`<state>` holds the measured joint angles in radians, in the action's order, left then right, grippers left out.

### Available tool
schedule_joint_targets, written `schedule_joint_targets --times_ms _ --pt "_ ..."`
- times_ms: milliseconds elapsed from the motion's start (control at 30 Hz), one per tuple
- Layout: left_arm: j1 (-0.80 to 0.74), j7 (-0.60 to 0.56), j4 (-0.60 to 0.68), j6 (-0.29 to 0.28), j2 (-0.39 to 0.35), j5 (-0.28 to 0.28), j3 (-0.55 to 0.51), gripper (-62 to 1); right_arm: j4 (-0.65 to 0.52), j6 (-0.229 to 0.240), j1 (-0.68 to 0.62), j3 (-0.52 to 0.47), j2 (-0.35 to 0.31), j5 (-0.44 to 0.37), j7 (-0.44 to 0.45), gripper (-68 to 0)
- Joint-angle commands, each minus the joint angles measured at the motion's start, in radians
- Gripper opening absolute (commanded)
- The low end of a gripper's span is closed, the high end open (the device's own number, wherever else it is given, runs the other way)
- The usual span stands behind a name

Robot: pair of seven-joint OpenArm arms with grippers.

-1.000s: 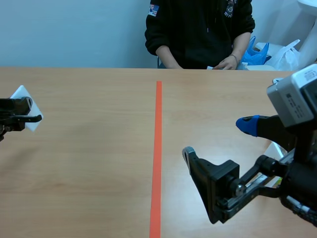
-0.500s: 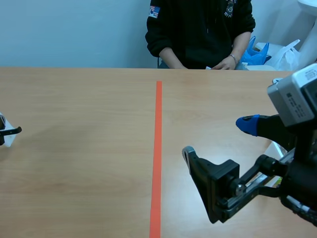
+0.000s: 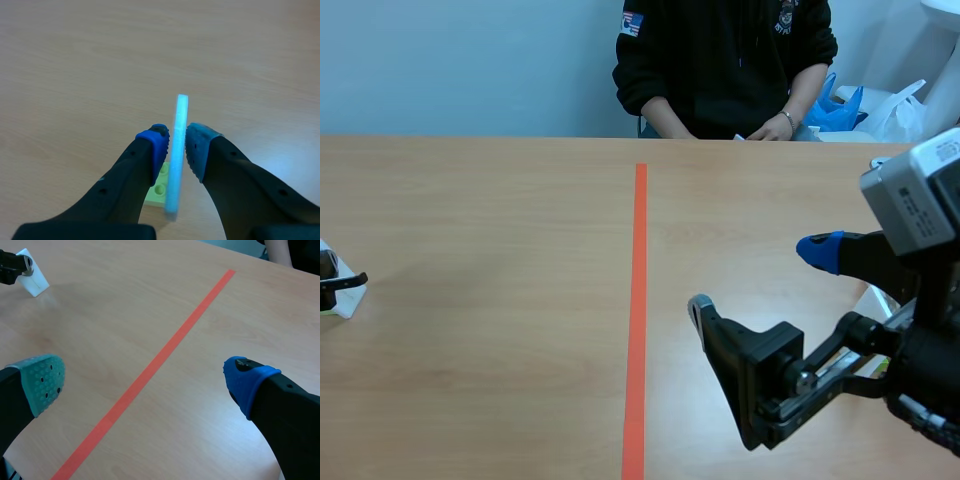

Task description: Sort the leaf by its shape. The table is split by an orange tape line. A compound leaf with several leaflets goes to the left side, a simple leaf with one blade goes to the right side. Return to the home posture when a red brick is placed on the table.

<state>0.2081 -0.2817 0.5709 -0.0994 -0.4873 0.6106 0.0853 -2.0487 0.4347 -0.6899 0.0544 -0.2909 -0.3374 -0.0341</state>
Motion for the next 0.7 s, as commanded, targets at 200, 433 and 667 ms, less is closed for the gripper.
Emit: schedule_joint_targets --times_ms 200,433,667 --pt "0.009 -0.011 0.030 -0.001 -0.021 0.003 -0.005 -15.9 -0.009 0.001 0.025 -0.010 -0.002 -0.007 0.019 0.0" --pt "-0.043 0.058 0.178 -0.031 -0.063 0.004 -0.009 -2.3 -0.009 0.000 0.025 -0.010 -0.002 -0.007 0.018 0.0" --pt "-0.178 0.109 0.452 -0.031 -0.110 -0.004 -0.047 -2.3 -0.009 0.000 0.025 -0.010 -0.002 -0.007 0.018 0.1"
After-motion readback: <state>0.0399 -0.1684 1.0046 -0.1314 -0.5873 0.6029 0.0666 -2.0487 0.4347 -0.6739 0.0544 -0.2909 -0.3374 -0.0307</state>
